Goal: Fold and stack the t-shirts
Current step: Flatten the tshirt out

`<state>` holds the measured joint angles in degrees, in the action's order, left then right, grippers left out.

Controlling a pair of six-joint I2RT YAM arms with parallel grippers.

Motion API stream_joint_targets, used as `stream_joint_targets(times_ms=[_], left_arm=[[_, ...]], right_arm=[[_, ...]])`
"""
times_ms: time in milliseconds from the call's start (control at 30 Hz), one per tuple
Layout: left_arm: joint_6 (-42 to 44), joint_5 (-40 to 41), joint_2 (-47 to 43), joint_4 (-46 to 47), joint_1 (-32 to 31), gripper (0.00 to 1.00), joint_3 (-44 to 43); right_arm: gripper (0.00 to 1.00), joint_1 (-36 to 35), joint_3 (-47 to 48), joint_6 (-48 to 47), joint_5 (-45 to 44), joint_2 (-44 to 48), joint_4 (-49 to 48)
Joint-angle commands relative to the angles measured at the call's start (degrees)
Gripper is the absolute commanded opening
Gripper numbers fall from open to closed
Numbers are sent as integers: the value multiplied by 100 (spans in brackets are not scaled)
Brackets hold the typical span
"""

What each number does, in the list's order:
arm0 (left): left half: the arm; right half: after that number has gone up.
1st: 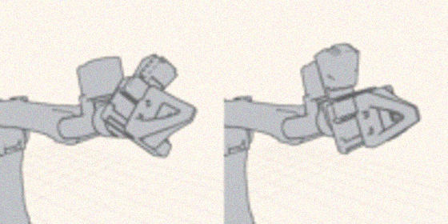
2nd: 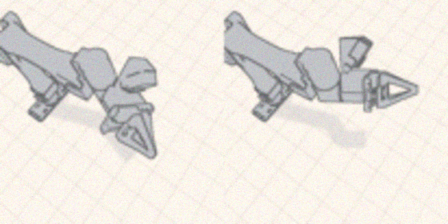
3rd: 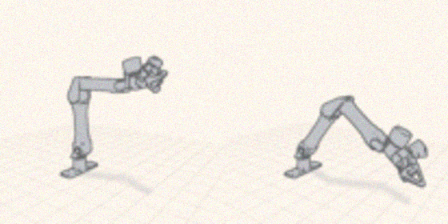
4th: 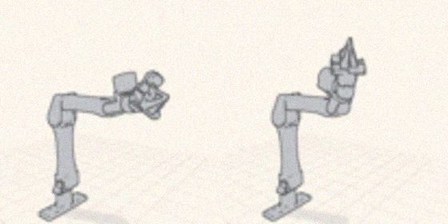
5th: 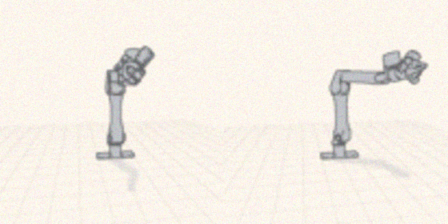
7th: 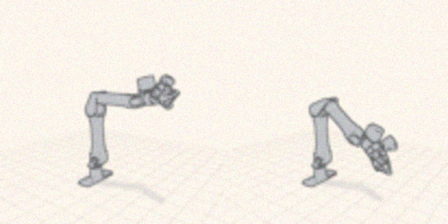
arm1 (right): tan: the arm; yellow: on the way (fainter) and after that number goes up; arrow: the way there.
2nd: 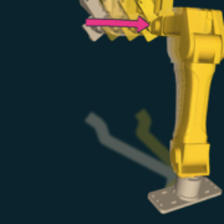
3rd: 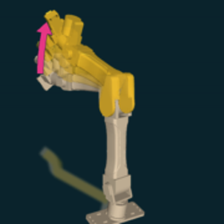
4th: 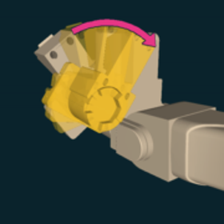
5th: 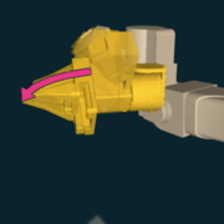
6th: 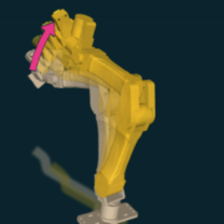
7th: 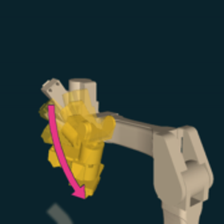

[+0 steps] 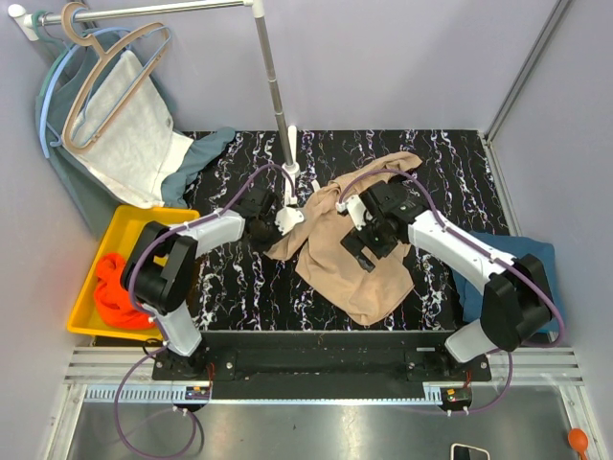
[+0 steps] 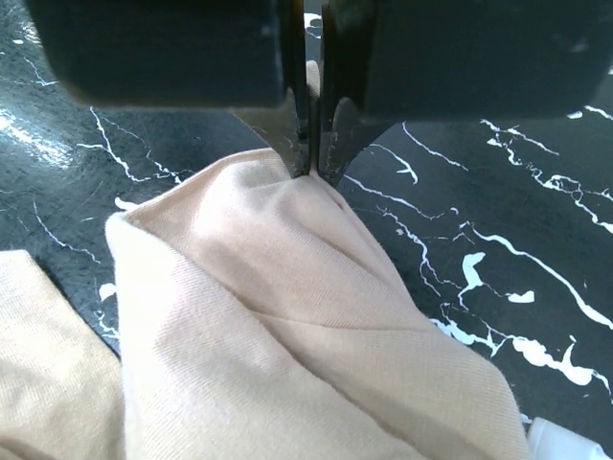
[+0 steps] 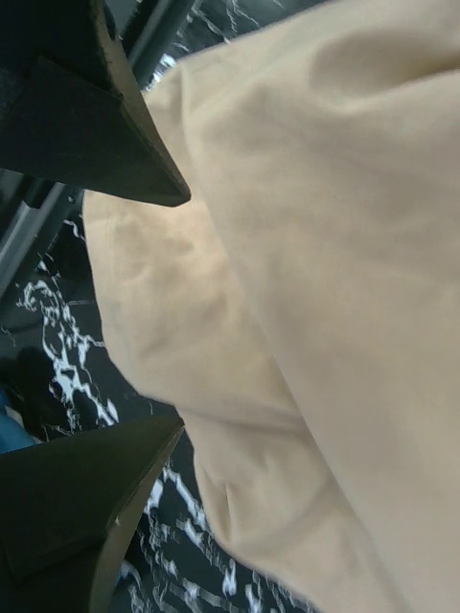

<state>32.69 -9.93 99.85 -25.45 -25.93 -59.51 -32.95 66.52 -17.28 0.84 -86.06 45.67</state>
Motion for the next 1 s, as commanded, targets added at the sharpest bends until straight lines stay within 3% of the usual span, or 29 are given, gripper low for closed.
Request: stream_joint_targets(times_ms=[0,167,467,700,967], left_arm=[[-34,325,-387,-74,-8,0,-165],[71,930,-599,-276,1,0,-851],[28,1581,-98,-329,194,0,-2432],[-96,1679,-247,-381,212,0,-2847],[54,2329,-668,-241,282,0,-3058]], right_arm=[[100,-193,-174,-170,907,248,344],[100,-782,-262,-276,1462,213,636],[94,-1802,-412,-399,1463,28,733],[91,-2119,-131,-461,1146,-341,522],[89,-2312,-218,-540,681,-569,74]])
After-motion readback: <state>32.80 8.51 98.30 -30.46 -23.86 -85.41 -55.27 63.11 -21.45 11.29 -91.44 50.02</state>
